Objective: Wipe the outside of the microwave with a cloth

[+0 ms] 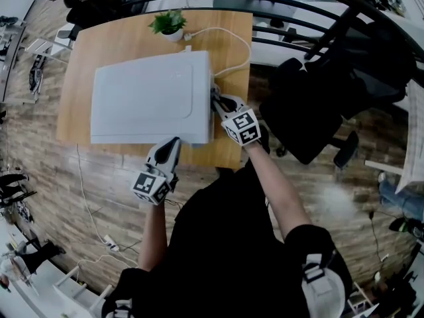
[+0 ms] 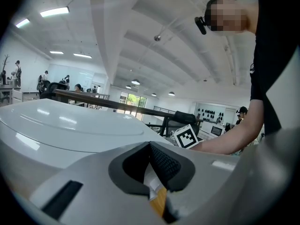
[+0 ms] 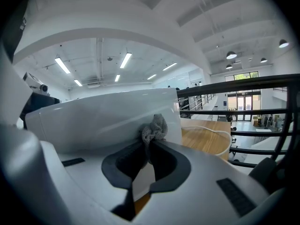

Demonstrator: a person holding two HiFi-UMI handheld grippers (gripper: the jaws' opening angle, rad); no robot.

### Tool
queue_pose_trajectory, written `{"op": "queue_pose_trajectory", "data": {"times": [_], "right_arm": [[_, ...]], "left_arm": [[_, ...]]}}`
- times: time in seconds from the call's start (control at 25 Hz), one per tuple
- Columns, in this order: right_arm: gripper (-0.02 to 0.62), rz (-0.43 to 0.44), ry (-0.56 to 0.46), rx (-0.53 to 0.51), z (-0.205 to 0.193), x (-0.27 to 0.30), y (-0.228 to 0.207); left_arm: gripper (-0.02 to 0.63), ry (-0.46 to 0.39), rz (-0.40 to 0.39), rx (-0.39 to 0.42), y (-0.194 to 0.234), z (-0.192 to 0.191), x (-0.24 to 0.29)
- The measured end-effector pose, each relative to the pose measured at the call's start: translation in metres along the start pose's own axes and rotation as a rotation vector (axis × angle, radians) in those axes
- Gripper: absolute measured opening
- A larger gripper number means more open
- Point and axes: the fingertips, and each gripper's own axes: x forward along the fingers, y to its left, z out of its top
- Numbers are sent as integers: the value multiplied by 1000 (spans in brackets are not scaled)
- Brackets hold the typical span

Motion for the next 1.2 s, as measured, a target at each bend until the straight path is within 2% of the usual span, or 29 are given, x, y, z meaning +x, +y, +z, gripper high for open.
{"op": "queue_pose_trajectory", "data": {"times": [0.48, 0.68, 0.88, 1.2], "right_arm": [[25, 6, -19, 10, -12, -15, 20], [25, 20, 4, 40, -18, -26, 32], [25, 29, -3, 49, -25, -34, 42], [25, 46, -8, 61, -34, -46, 57]], "left_arm": [[2, -5, -9, 16, -1, 0, 1], [2, -10, -12, 38, -1, -1, 1], [2, -31, -15, 39, 0, 0, 1], [2, -18, -13, 21, 0, 0, 1]]}}
